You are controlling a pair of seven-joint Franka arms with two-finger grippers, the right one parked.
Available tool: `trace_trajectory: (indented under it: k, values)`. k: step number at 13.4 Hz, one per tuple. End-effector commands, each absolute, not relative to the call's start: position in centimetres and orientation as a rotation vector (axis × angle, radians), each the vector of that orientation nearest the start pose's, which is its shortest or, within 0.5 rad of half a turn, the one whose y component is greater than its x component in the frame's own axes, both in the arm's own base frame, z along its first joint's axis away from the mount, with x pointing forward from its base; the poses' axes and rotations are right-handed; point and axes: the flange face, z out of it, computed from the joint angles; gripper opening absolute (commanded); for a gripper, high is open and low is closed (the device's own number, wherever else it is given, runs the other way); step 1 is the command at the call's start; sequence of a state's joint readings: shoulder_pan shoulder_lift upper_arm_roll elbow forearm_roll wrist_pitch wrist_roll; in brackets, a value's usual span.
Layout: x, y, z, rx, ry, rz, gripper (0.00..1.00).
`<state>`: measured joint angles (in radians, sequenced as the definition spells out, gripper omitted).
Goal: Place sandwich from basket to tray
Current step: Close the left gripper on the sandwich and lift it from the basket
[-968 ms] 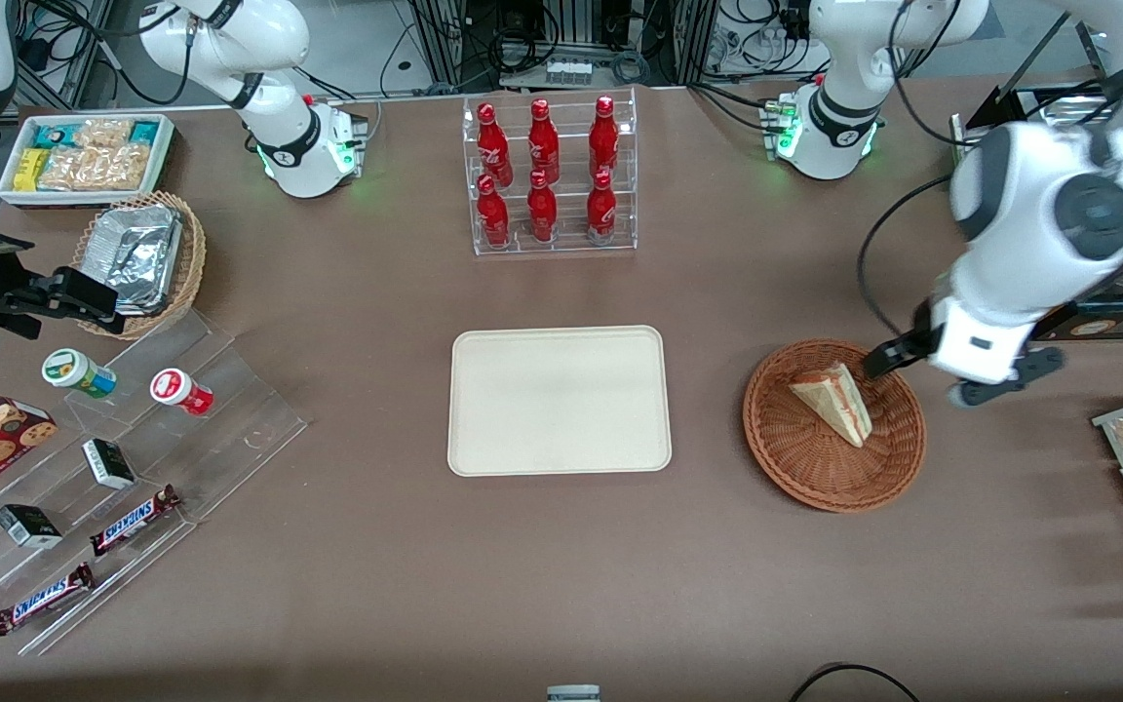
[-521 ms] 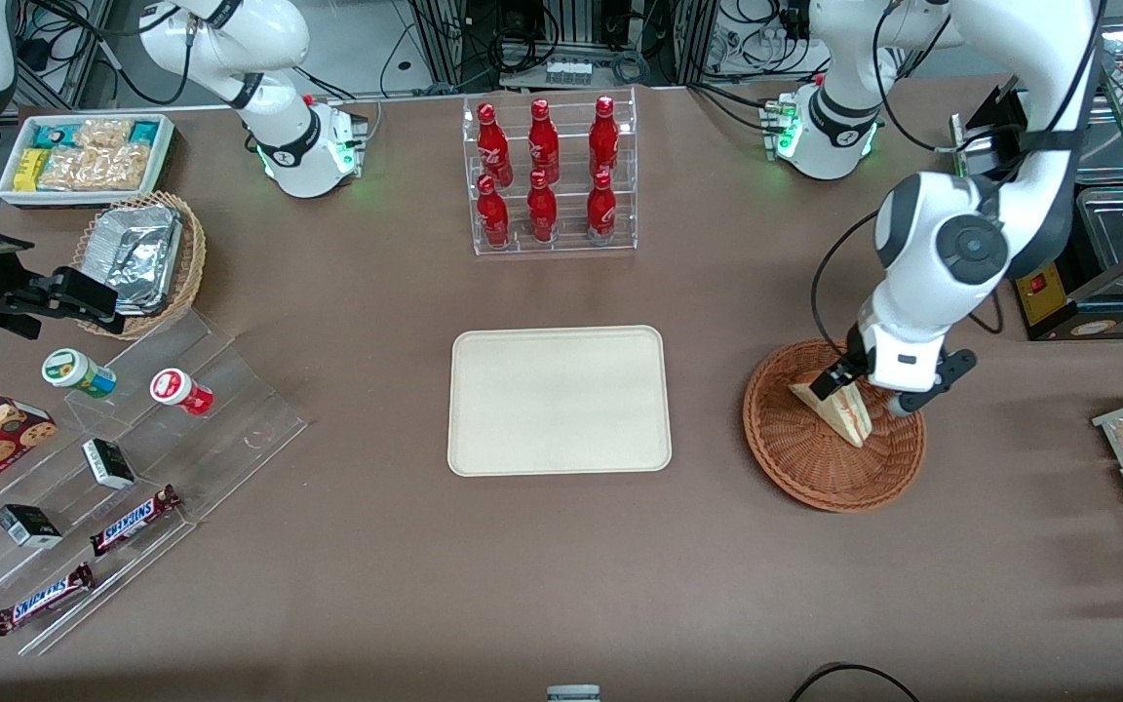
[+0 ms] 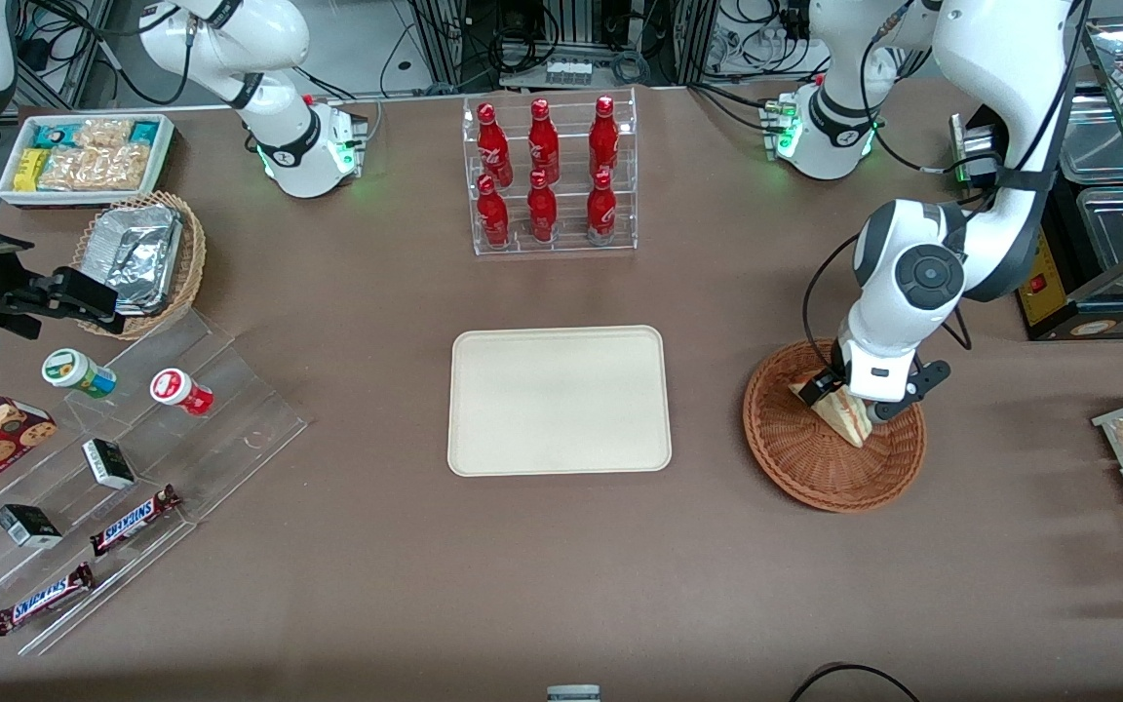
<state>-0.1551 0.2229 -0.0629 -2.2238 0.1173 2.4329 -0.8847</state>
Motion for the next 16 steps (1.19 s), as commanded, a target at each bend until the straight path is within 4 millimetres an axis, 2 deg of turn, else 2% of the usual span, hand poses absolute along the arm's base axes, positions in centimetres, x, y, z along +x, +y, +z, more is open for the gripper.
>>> trace_trajectory:
  k: [1, 2, 3, 4, 6, 8, 10, 11, 14, 16]
  values:
    - [53.3, -11.9, 26.2, -2.945, -0.880, -0.056, 0.99]
    - [53.4, -11.9, 26.2, -2.941, -0.900, -0.058, 0.77]
    - [53.4, -11.6, 26.0, -2.931, -0.919, -0.054, 0.34]
    - [53.4, -11.6, 26.0, -2.931, -0.919, -0.054, 0.01]
    - [53.4, -11.5, 26.0, -2.924, -0.884, -0.068, 0.00]
    - [53.6, -11.3, 27.2, -2.924, -0.883, -0.083, 0.00]
    - [55.1, -11.7, 30.3, -2.918, -0.862, -0.093, 0.00]
    - [56.2, -13.1, 32.6, -2.918, -0.822, -0.078, 0.00]
    - [58.1, -23.2, 39.9, -2.958, -0.644, -0.051, 0.00]
    - [57.7, -31.3, 41.8, -2.998, -0.504, -0.045, 0.00]
